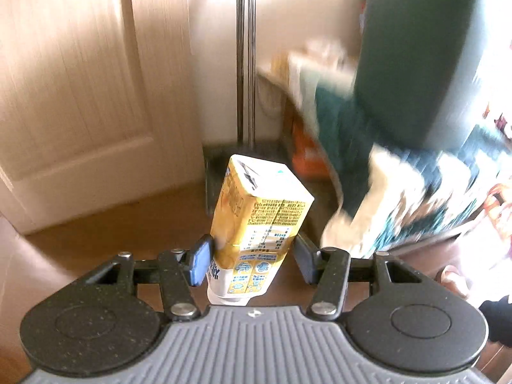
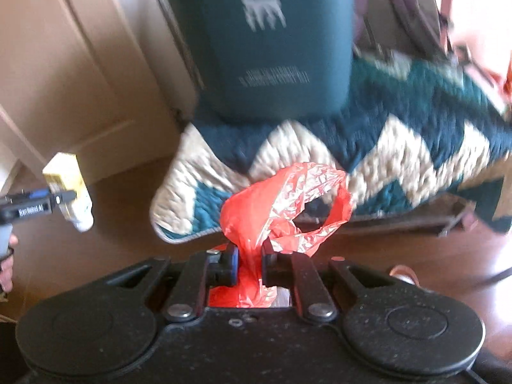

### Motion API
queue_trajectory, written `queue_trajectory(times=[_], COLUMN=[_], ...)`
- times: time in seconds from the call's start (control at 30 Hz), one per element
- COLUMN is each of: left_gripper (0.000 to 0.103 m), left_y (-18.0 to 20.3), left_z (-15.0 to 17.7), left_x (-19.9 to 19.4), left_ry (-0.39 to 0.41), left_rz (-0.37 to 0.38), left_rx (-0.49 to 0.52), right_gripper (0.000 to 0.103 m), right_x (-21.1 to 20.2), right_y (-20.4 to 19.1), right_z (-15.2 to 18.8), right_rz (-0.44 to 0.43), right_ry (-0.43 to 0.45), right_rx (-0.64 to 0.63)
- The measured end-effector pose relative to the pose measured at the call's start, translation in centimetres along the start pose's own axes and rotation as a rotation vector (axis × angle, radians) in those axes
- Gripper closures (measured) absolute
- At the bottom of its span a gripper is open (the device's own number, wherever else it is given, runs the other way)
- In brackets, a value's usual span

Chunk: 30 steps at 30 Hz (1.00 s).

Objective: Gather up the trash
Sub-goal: 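Carry the carton and red bag up to the teal bin and release both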

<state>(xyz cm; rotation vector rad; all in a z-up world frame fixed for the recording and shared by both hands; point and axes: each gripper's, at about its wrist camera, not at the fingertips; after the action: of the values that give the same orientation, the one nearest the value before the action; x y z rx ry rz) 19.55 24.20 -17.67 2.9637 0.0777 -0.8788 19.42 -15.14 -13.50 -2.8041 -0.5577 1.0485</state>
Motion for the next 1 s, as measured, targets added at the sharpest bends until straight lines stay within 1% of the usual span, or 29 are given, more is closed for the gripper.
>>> queue_trajectory(times=[0.03,0.1,0.2,0.33,0.5,0.57,0.73,0.87,0.93,1.0], left_gripper=[0.049,0.049,0.049,0.049,0.049,0.049,0.049,0.049,0.049,0.049], left_y=[0.4,0.9,1.9,3.4,6.3,7.6,11.5,13.8,15.1,16.2], left_z=[-1.7,-3.8,-7.1,-10.6,-15.3,-17.6,-23.7,-28.8,-30.9,-32.1], left_x=[-1.2,-3.3,-5.8,-8.6,-9.6,-9.9,-8.7,-9.1,-8.3,-7.5], left_ry=[0.027,0.069,0.103,0.148,0.19,0.207,0.232,0.275,0.291,0.279], left_rz=[0.009,0.02,0.057,0.093,0.154,0.175,0.213,0.248,0.259,0.267], left_rx=[-0.013,-0.03,-0.048,-0.068,-0.083,-0.071,-0.045,-0.038,-0.045,-0.066], right_gripper=[0.093,0.093,0.093,0.093,0.093,0.093,0.093,0.093,0.093,0.093], right_x=[-0.9,-2.7,-5.4,-9.0,-12.3,-12.7,-11.9,-10.0,-8.8,-7.6], right_y=[-0.3,-1.0,-2.1,-2.8,-3.3,-3.5,-3.7,-3.3,-3.3,-2.9], right_z=[-0.6,-1.8,-4.1,-8.1,-13.6,-15.7,-20.6,-24.5,-26.1,-26.8], right_rz=[-0.012,-0.037,-0.076,-0.099,-0.1,-0.093,-0.083,-0.06,-0.03,-0.008], right_ry=[0.016,0.043,0.097,0.194,0.31,0.343,0.399,0.446,0.464,0.476], right_rx=[-0.012,-0.042,-0.134,-0.222,-0.31,-0.344,-0.413,-0.429,-0.456,-0.452])
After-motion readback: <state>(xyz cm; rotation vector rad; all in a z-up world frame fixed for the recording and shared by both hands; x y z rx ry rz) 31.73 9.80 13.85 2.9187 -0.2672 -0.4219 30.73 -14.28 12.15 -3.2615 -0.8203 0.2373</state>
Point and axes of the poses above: each gripper's, at about its wrist camera, not at the fingertips, and x roughly the way its jaws point, y to its right, z to its underside, and after that the axes turned 13 degrees about y, right-handed
